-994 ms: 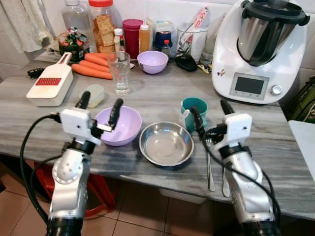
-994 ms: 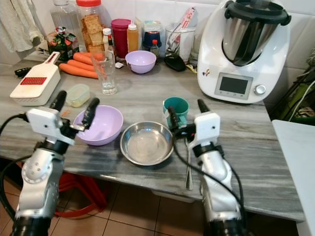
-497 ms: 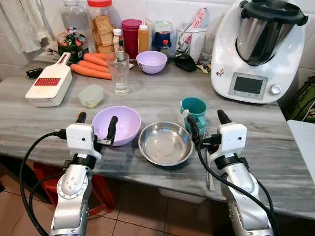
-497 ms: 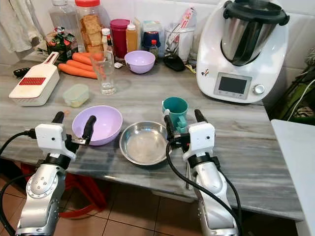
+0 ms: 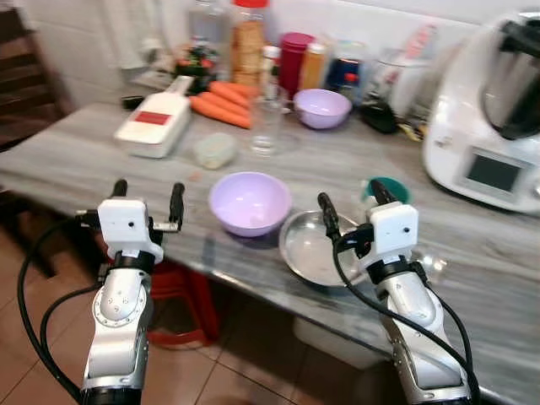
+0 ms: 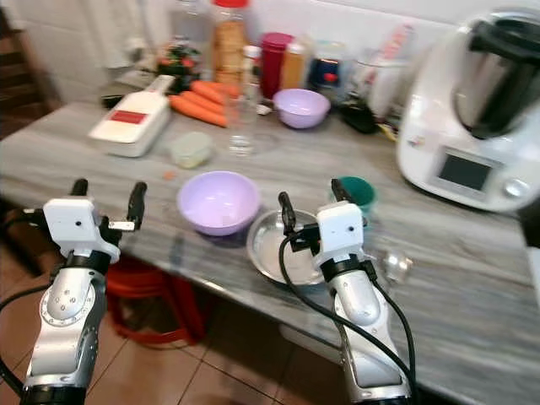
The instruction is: Setting the table
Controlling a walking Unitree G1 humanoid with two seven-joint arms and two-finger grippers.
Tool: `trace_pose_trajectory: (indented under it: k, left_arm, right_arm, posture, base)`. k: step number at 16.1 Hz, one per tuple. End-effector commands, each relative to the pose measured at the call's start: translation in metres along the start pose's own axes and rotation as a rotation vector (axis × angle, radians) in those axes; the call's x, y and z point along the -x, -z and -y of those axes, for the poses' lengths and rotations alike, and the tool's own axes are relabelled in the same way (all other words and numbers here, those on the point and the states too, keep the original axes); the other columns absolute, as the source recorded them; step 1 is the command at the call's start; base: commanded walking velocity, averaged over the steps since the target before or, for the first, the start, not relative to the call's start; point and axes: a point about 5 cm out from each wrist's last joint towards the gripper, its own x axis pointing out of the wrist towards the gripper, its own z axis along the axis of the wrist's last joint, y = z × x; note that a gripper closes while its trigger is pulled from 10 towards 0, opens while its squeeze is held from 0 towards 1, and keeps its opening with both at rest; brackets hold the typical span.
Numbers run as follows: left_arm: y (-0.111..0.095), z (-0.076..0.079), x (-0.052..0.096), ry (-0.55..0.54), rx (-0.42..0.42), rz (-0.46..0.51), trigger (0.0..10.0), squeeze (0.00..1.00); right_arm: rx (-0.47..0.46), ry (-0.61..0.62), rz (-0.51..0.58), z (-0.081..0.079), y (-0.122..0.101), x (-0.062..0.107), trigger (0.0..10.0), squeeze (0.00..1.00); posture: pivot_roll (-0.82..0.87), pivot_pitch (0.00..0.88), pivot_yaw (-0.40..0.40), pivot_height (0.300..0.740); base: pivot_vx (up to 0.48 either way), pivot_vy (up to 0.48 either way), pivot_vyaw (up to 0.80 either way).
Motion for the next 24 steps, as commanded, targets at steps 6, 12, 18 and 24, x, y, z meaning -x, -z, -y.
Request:
trace_pose_trajectory:
  k: [6,12,18,24]
  left_arm:
    - [0.001,-0.020,-0.007,-0.136,-0.091,-0.004,10.0,0.00]
    - [0.014,-0.025,-0.003,-0.184,-0.149,-0.062,10.0,0.00]
    - [0.013,-0.032,-0.007,-0.232,-0.165,-0.065,10.0,0.00]
    - [0.014,-0.031,-0.007,-0.233,-0.158,-0.071,10.0,0.00]
  right_arm:
    - [0.015,-0.033,0.048,-0.006,-0.011,-0.007,10.0,0.00]
    - [0.010,-0.062,0.057,-0.011,-0.013,-0.007,10.0,0.00]
    - [0.005,-0.077,0.071,-0.014,-0.015,-0.010,10.0,0.00]
    - [-0.017,-0.083,0.083,-0.017,-0.017,-0.010,10.0,0.00]
  posture:
    - [0.04,0.000,-0.052,0.740]
    - [0.04,0.000,-0.050,0.740]
    - [0.04,0.000,-0.049,0.740]
    - [0.04,0.000,-0.045,0.740]
  base:
    - [0.000,0.000,0.80]
    - [0.000,0.000,0.80]
    - [0.000,0.000,0.80]
    - [0.000,0.000,0.40]
